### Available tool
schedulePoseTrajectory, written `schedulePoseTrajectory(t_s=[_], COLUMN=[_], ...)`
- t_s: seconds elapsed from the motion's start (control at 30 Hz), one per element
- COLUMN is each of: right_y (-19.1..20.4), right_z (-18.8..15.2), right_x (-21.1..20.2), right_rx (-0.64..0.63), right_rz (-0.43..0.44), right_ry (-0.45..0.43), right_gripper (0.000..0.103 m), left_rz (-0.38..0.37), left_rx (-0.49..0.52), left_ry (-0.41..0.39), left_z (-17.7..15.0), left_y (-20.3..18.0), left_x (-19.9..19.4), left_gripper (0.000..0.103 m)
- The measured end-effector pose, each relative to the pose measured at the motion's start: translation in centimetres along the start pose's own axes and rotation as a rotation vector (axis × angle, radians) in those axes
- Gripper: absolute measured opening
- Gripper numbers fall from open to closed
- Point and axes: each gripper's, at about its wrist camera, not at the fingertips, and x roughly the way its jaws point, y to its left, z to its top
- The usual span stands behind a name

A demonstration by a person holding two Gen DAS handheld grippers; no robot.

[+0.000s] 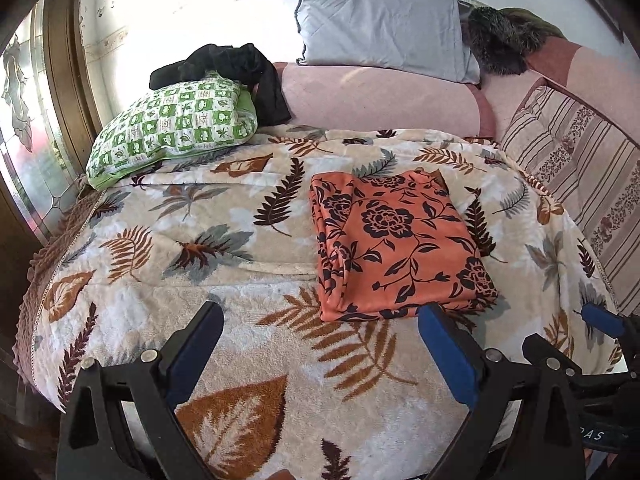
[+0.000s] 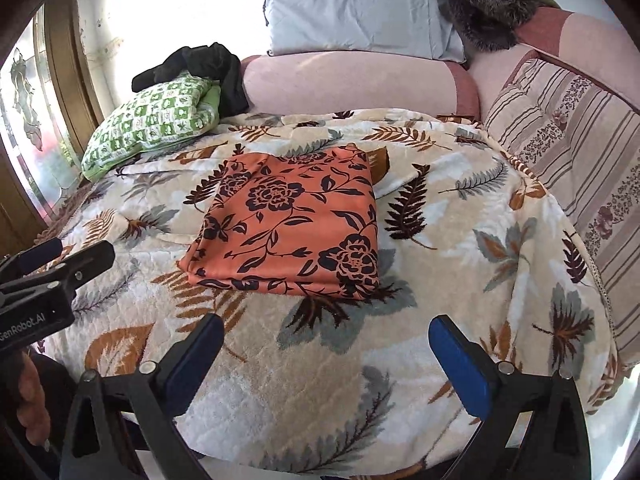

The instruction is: Fold small clothes

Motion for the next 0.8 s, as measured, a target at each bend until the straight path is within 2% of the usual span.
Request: schedulePoseTrajectory(t_s=[0.47,0.8], right_y=[-0.1,-0.2], right_z=[1.3,1.7], right_x=[-0.5,-0.1], right_rx=[0.002,0.006], right_rz=[-0.041,-0.047], right_ry=[-0.036,-0.034], right_gripper=[0.103,0.103], left_rz=[-0.039,-0.04], left_rx=[-0.024,-0.03], left_ry=[0.007,0.001], left_z=[0.6,1.0], left_y=[-0.5,-0.7], left_x=[0.3,0.5], left_gripper=[0.098,0.098])
